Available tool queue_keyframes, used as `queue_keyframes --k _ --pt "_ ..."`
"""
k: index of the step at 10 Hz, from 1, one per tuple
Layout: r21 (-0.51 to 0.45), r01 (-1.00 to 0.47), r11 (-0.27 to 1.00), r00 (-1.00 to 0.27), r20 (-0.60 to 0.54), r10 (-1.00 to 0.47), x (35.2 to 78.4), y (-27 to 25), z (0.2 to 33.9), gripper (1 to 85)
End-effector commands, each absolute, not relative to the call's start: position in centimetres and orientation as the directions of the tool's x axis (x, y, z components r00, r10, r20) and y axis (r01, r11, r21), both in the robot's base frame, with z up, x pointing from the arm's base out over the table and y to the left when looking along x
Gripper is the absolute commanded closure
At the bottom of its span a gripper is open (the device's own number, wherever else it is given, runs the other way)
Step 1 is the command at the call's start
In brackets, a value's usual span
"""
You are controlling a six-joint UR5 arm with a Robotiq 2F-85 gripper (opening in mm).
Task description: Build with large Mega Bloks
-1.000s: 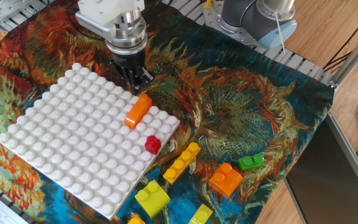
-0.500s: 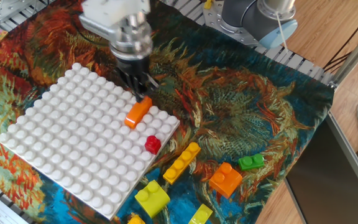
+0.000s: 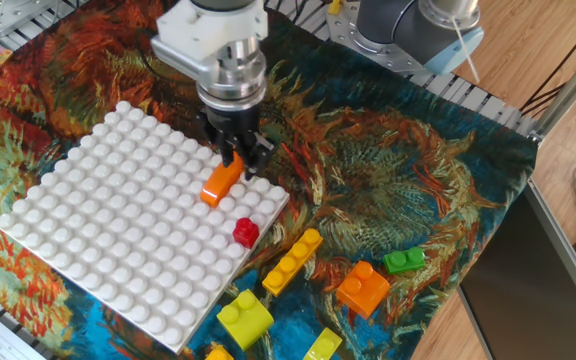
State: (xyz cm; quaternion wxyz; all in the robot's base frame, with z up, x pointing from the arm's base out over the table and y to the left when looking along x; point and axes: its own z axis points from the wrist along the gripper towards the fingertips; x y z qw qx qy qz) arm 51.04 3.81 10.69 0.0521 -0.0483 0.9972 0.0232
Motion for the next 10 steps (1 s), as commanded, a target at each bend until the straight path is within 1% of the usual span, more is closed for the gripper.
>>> queue_keyframes --k 1,3,4,5,6,8,9,10 --pt "0.053 -0.173 0.983 -0.979 -0.121 -0.166 51.2 5.3 10.3 11.7" --pt "0.077 -0.078 0.994 -0.987 -0.147 -0.066 52.0 11.6 9.1 11.7" --pt "0.070 -0.023 0.997 -0.989 -0.149 -0.013 52.4 13.8 9.0 12.0" --pt "0.056 -0.016 0.998 -0.990 -0.138 -0.008 52.5 13.7 9.1 14.3" --pt "0.043 -0.046 0.998 -0.992 -0.124 -0.040 52.1 13.4 9.0 16.0" --pt "0.037 -0.137 0.990 -0.985 -0.110 -0.132 51.6 13.5 8.9 16.0" --pt "0.072 -0.116 0.991 -0.988 -0.115 -0.107 51.8 14.9 8.7 14.3" --pt "0.072 -0.078 0.994 -0.989 -0.129 -0.068 52.6 17.1 7.9 14.3"
